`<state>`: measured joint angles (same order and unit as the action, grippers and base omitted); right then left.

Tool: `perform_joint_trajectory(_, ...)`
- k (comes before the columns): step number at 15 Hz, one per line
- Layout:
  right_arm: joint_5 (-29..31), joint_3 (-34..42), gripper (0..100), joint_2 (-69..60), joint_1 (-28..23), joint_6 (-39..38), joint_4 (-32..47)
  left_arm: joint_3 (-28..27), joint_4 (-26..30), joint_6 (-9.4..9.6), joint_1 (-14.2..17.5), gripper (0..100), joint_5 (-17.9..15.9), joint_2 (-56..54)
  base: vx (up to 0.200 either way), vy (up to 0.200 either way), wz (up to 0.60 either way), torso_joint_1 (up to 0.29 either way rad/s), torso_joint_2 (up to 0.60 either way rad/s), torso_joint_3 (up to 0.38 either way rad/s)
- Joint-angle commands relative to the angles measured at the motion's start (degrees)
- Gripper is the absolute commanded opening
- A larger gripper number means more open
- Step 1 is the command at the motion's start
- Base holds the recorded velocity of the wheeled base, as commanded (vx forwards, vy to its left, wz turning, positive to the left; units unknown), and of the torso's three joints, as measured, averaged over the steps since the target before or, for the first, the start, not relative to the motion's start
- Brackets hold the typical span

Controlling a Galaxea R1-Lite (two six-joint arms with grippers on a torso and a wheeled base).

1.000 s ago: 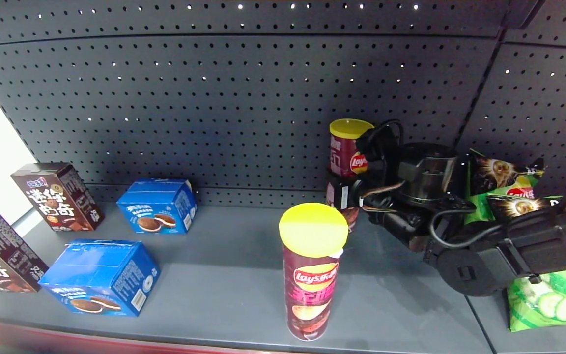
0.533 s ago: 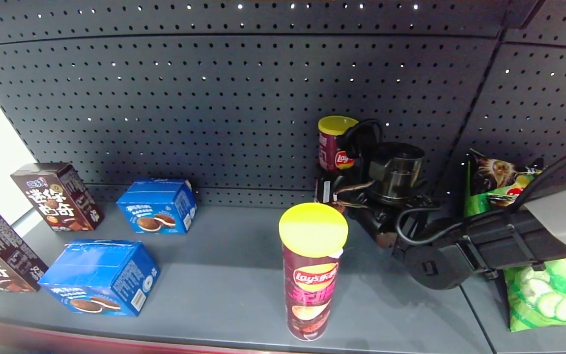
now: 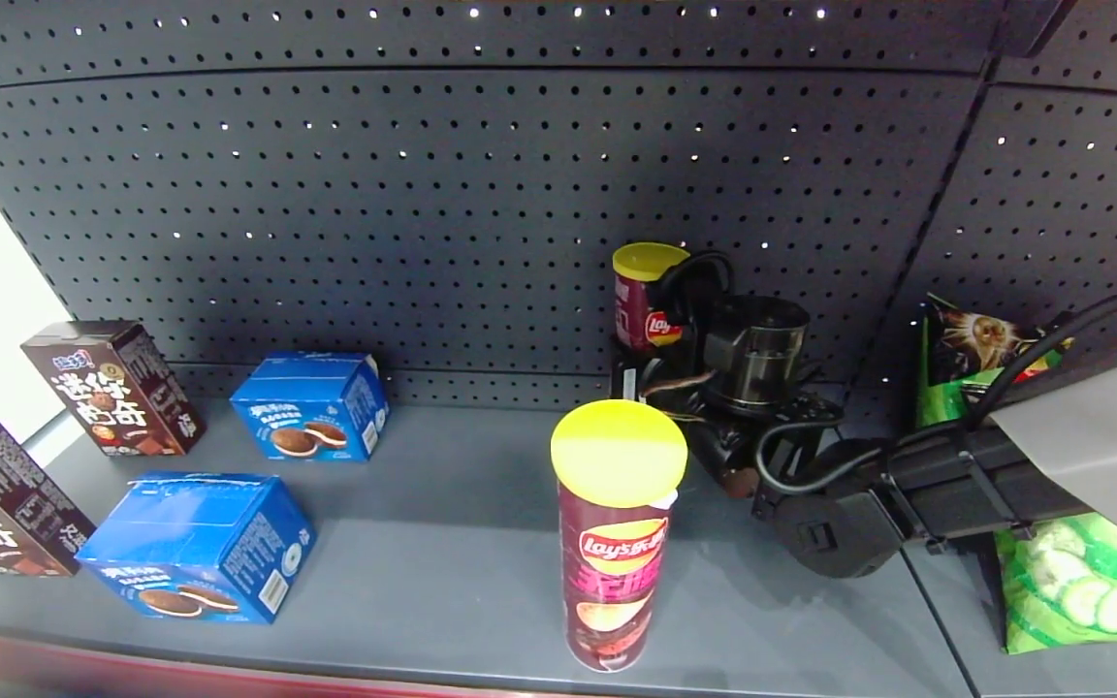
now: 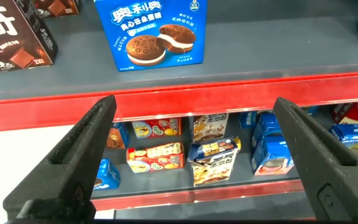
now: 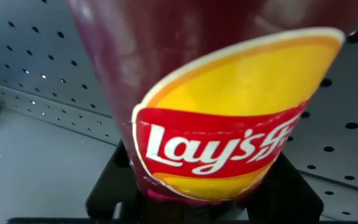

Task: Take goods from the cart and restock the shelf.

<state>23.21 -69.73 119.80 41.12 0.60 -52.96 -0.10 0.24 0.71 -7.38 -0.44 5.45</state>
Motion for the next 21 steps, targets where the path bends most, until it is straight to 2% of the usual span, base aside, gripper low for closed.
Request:
perform_joint_trajectory(1,0.0,-0.1,0,0.4,-0.1,0.0,0.0,0.0,0.0,0.0,0.0,100,0.0,0.1,0.0,0.0,0.0,0.0,0.0,0.0)
perform_joint_trajectory(6,0.0,-0.8,0,1.8,-0.5,0.1,-0.1,0.0,0.0,0.0,0.0,100,0.0,0.1,0.0,0.0,0.0,0.0,0.0,0.0)
perform_joint_trajectory(7,0.0,-0.8,100,1.7,-0.4,0.1,-0.1,0.0,0.0,0.0,0.0,100,0.0,0.1,0.0,0.0,0.0,0.0,0.0,0.0)
perform_joint_trajectory(13,-0.6,3.8,100,-3.2,-0.4,0.0,2.2,0.0,0.0,0.0,0.0,100,0.0,0.1,0.0,0.0,0.0,0.0,0.0,0.0)
perform_joint_trajectory(21,-1.9,30.4,100,-27.7,0.0,1.3,2.4,0.0,-0.1,0.0,0.0,100,0.0,0.1,0.0,0.0,0.0,0.0,0.0,0.0)
